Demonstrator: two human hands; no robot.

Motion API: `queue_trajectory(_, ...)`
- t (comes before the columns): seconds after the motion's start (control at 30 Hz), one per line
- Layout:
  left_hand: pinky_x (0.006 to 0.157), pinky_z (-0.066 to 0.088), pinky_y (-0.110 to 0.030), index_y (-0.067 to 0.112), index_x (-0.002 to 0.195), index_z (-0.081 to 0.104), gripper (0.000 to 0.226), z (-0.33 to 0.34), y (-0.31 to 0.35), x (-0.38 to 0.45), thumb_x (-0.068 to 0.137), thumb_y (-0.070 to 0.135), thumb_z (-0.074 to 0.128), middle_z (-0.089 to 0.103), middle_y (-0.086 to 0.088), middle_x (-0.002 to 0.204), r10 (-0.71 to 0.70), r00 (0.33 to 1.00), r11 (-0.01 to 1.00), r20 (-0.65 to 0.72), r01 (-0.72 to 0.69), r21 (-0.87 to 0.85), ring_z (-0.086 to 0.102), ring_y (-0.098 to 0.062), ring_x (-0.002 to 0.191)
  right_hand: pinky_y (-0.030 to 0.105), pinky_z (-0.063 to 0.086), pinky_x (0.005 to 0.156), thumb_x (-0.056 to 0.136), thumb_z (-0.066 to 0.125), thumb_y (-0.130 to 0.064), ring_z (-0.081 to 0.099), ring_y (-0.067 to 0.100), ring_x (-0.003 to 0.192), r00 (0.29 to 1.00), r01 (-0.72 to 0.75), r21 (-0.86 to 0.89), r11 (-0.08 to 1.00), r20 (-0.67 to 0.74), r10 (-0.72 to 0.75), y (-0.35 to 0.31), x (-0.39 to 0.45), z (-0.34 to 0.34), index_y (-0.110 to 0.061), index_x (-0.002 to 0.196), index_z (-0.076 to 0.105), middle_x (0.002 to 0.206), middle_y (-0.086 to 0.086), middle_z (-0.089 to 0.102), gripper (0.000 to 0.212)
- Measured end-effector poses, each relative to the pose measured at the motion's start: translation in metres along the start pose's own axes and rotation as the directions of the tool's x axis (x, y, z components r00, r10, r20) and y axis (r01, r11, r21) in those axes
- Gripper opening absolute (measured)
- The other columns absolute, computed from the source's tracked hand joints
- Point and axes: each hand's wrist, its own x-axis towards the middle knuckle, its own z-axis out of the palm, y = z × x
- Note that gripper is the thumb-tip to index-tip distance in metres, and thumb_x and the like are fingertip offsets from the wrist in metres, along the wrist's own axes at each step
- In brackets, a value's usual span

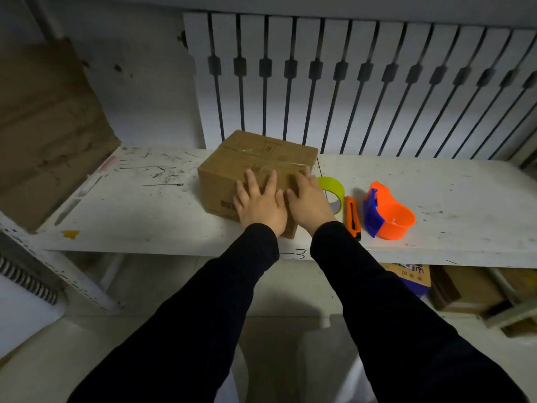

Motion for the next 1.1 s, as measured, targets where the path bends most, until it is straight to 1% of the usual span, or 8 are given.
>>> queue_trajectory(0.17,0.120,-0.005,-0.049,0.037,0.143,0.031,0.044,0.003,-0.004,0.009,0.099,0.039,0.028,0.002,-0.002,0.161,0.005,1.000,1.000,0.004,-0.005,-0.027,-0.009,-0.034,0.146,0.031,0.016,0.117,0.097,0.032,-0.018,0.025,0.030,0.142,0.998,0.064,-0.133,0.989,0.003,-0.064,0.000,-0.002,0.006,0.001,0.131,0.045,0.148,0.020,0.037,0.041)
queue_trajectory(0.3,0.118,-0.002,-0.056,0.037,0.143,0.031,0.047,-0.009,-0.011,0.016,0.096,0.034,0.038,0.002,-0.004,0.161,-0.023,0.999,1.000,0.045,0.024,-0.004,-0.008,-0.034,0.147,0.039,0.037,0.094,0.092,0.037,-0.014,0.056,0.035,0.100,0.984,0.134,-0.175,0.975,-0.094,-0.153,-0.018,-0.008,0.009,0.006,0.087,0.064,0.094,0.024,0.066,0.034)
queue_trajectory(0.43,0.116,0.003,-0.062,0.032,0.145,0.029,0.049,-0.026,-0.016,0.019,0.097,0.033,0.039,0.002,-0.007,0.161,-0.081,0.993,0.997,0.087,0.080,0.012,-0.004,-0.038,0.146,0.037,0.038,0.085,0.096,0.034,-0.020,0.060,0.034,0.085,0.975,0.148,-0.185,0.971,-0.136,-0.175,-0.036,-0.017,0.014,0.003,0.081,0.067,0.083,0.021,0.069,0.043)
queue_trajectory(0.57,0.120,0.002,-0.053,0.021,0.146,0.030,0.050,-0.021,-0.018,0.007,0.097,0.017,0.040,0.005,-0.004,0.161,0.023,0.996,0.990,0.087,-0.010,-0.140,-0.010,-0.039,0.145,0.038,0.038,0.090,0.094,0.035,-0.023,0.057,0.034,0.089,0.986,0.129,-0.092,0.987,-0.093,-0.138,-0.039,-0.023,0.020,0.000,0.084,0.069,0.086,0.020,0.070,0.041)
queue_trajectory(0.67,0.119,0.002,-0.049,0.021,0.146,0.028,0.055,-0.018,-0.020,0.004,0.094,0.023,0.045,0.006,0.000,0.161,0.027,0.994,0.987,0.107,-0.009,-0.161,-0.018,-0.041,0.143,0.041,0.042,0.087,0.092,0.033,-0.026,0.054,0.034,0.098,0.987,0.106,-0.100,0.989,-0.109,-0.117,-0.033,-0.022,0.020,-0.004,0.087,0.068,0.093,0.018,0.070,0.041)
queue_trajectory(0.73,0.119,-0.002,-0.048,0.022,0.144,0.034,0.054,-0.021,-0.021,0.006,0.092,0.021,0.049,0.014,-0.002,0.159,0.040,0.995,0.990,0.093,-0.027,-0.135,-0.012,-0.042,0.144,0.040,0.039,0.098,0.092,0.032,-0.025,0.048,0.033,0.116,0.989,0.094,-0.132,0.987,-0.098,-0.107,-0.028,-0.019,0.017,-0.008,0.101,0.065,0.118,0.015,0.064,0.039)
queue_trajectory(0.83,0.120,-0.005,-0.046,0.023,0.139,0.044,0.051,-0.028,-0.028,0.011,0.089,0.016,0.053,0.025,-0.004,0.157,0.098,0.990,0.990,0.098,-0.086,-0.115,0.001,-0.040,0.146,0.042,0.021,0.117,0.094,0.032,-0.023,0.022,0.030,0.142,0.998,0.058,-0.200,0.978,0.015,-0.057,-0.022,-0.015,0.007,-0.011,0.135,0.046,0.153,0.010,0.032,0.044)
queue_trajectory(1.1,0.121,0.019,-0.039,0.020,0.143,0.038,0.053,-0.035,-0.043,0.016,0.093,0.004,0.046,0.028,-0.001,0.156,0.142,0.984,0.989,0.104,-0.137,-0.051,0.021,-0.028,0.144,0.043,0.029,0.111,0.089,0.040,-0.014,0.034,0.033,0.131,0.990,0.136,-0.275,0.952,0.071,-0.121,-0.026,-0.026,0.004,-0.017,0.130,0.052,0.148,0.005,0.041,0.043)
